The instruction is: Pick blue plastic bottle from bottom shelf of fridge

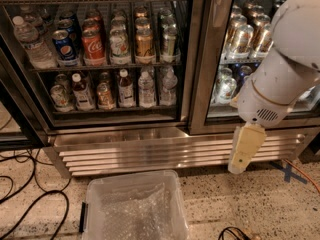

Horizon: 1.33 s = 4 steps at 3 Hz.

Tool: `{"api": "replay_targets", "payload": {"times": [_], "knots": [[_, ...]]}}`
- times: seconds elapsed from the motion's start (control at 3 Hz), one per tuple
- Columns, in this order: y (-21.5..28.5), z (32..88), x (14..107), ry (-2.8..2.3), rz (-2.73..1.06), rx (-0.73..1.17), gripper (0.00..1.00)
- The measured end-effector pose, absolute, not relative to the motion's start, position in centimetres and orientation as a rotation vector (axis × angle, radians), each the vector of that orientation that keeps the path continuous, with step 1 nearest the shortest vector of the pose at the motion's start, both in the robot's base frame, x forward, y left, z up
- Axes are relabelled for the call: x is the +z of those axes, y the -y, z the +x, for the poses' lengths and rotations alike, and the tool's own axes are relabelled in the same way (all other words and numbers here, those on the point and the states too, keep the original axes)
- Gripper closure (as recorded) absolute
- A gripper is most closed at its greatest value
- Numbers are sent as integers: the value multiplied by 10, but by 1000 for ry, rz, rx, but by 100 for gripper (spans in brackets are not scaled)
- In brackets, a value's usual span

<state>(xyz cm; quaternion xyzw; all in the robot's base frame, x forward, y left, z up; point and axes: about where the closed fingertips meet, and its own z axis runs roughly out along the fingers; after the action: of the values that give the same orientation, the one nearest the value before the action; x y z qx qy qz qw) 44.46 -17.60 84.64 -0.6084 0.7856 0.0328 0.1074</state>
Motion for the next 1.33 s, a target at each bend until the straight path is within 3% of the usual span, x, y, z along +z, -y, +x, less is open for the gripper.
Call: {"api": "replay_targets", "payload": {"times": [0.67,1.33], "knots": [[168,443,832,-2336,-1783,87,0],[113,475,741,-2428,-1512,238,0]]}}
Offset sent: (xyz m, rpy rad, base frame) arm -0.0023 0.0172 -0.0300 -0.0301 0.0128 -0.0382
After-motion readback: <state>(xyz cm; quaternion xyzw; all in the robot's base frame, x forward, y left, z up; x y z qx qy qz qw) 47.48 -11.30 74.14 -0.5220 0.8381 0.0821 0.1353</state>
